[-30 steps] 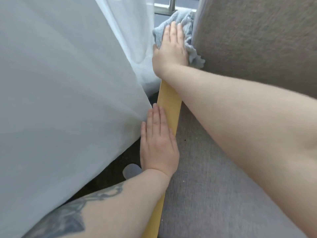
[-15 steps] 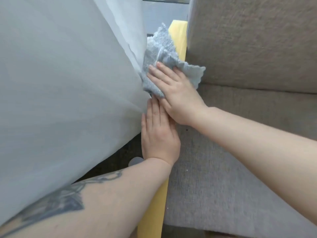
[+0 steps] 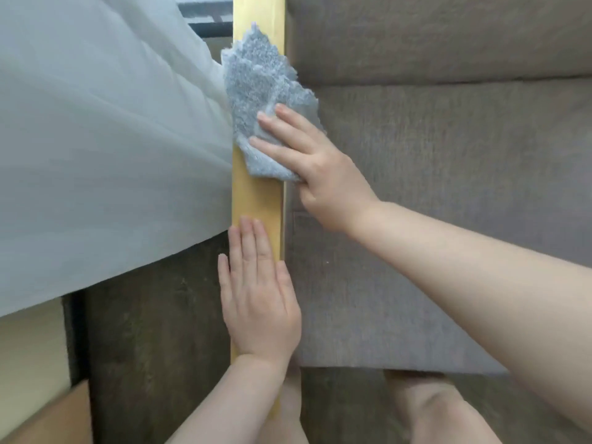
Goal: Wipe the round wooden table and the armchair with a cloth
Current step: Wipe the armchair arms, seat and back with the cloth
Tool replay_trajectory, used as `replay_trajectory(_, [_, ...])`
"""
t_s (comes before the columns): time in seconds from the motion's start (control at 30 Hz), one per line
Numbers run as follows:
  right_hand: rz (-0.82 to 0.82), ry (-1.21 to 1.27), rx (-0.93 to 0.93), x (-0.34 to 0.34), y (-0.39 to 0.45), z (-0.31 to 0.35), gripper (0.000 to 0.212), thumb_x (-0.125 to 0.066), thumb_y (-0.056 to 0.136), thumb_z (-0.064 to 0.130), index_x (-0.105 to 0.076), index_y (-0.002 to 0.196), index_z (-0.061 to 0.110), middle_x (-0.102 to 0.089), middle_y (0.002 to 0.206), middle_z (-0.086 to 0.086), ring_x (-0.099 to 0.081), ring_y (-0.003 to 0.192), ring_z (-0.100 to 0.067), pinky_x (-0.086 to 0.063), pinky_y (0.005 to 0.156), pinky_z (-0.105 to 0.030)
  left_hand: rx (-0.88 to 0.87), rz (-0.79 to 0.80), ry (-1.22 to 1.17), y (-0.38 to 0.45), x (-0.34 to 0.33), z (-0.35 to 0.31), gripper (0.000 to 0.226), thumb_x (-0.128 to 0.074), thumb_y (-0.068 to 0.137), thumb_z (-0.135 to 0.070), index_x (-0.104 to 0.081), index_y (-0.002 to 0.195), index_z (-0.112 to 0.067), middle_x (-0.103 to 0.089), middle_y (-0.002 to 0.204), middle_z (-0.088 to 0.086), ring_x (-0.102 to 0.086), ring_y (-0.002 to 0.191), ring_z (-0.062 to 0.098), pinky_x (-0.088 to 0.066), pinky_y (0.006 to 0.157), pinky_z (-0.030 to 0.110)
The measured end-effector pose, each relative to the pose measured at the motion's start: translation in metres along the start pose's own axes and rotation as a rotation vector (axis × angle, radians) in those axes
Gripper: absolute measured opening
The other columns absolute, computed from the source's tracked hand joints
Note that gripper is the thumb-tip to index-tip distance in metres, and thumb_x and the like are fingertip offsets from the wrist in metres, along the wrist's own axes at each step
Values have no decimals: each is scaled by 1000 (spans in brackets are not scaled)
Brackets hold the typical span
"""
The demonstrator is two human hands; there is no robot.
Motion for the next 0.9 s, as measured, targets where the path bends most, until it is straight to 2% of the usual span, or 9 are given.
replay_trajectory(0.1, [-55, 52, -7, -3, 16, 7, 61, -25, 74, 5, -69, 116, 6, -58, 132, -12, -47, 130, -32, -21, 109, -13, -11, -1, 72, 4, -1, -3, 54, -22, 100, -24, -17, 152, -8, -15, 159, 5, -10, 148, 18, -15, 119, 43])
replay_trajectory(0.27, [-8, -35, 13, 40, -69, -43, 62, -30, 71, -6, -66, 119, 7, -57, 134, -10, -45, 131, -27, -29, 112, -26, 11, -41, 82, 4, 0, -3, 54, -24, 100, -23, -20, 152, -8, -18, 159, 7, -11, 148, 17, -14, 120, 42])
replay_trajectory(0.33, [17, -47, -143, 41, -99, -76, 60, -42, 73, -9, -60, 128, 7, -52, 138, -11, -44, 132, -29, -25, 113, -24, 27, -71, 79, 3, -1, -4, 53, -26, 101, -21, -21, 152, -9, -18, 159, 6, -11, 148, 17, -15, 120, 42])
replay_trajectory(0.43, [159, -174, -117, 0, -123, -97, 55, -74, 80, 19, -57, 132, 16, -38, 150, -13, -39, 134, -33, -29, 106, -37, 45, -99, 27, 2, 0, -5, 50, -29, 103, -20, -23, 152, -10, -21, 159, 4, -12, 148, 16, -15, 121, 40])
replay_trajectory(0.5, [84, -275, -180, -17, -126, -100, 52, -72, 79, 32, -58, 129, 30, -25, 156, -10, -25, 142, -31, -22, 108, -44, 39, -84, -1, 0, 1, -4, 50, -29, 104, -20, -22, 152, -11, -19, 159, 4, -11, 148, 15, -11, 121, 37])
replay_trajectory(0.6, [-63, -217, -405, -33, -136, -85, 63, -54, 76, 5, -54, 134, 31, -24, 157, -8, -16, 145, -34, -13, 114, -53, 75, -46, 38, -22, -4, -8, 54, -28, 102, -20, -13, 154, -13, -10, 161, 2, -4, 149, 15, -5, 121, 37])
replay_trajectory(0.73, [180, -252, 219, -73, -189, -34, 52, -36, 84, 4, -61, 128, 18, -45, 145, -13, -38, 134, -40, -30, 108, -54, 123, -68, 54, -92, -20, -32, 57, -29, 99, -21, -12, 153, -12, -7, 160, 2, -3, 149, 16, -5, 121, 39])
replay_trajectory(0.8, [265, -312, 340, -59, -186, -53, 51, -37, 85, 1, -61, 128, 17, -46, 144, -14, -40, 133, -40, -31, 108, -52, 116, -41, -27, -123, -37, -46, 57, -27, 99, -22, -11, 153, -13, -4, 160, 1, -1, 149, 16, -3, 121, 38])
replay_trajectory(0.9, [48, -263, -181, -37, -158, -81, 65, -46, 74, -7, -56, 133, 17, -37, 150, -14, -28, 139, -42, -21, 112, -53, 211, 54, -140, -159, -81, -65, 57, -21, 100, -26, -10, 154, -12, -6, 161, 1, 0, 149, 15, -10, 120, 39])
Point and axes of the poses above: each hand's wrist, its own y-axis towards the middle knuckle, its own x-axis out of the back of the hand, z = x × y, the point moved 4 cm from there along y, towards the middle knuckle
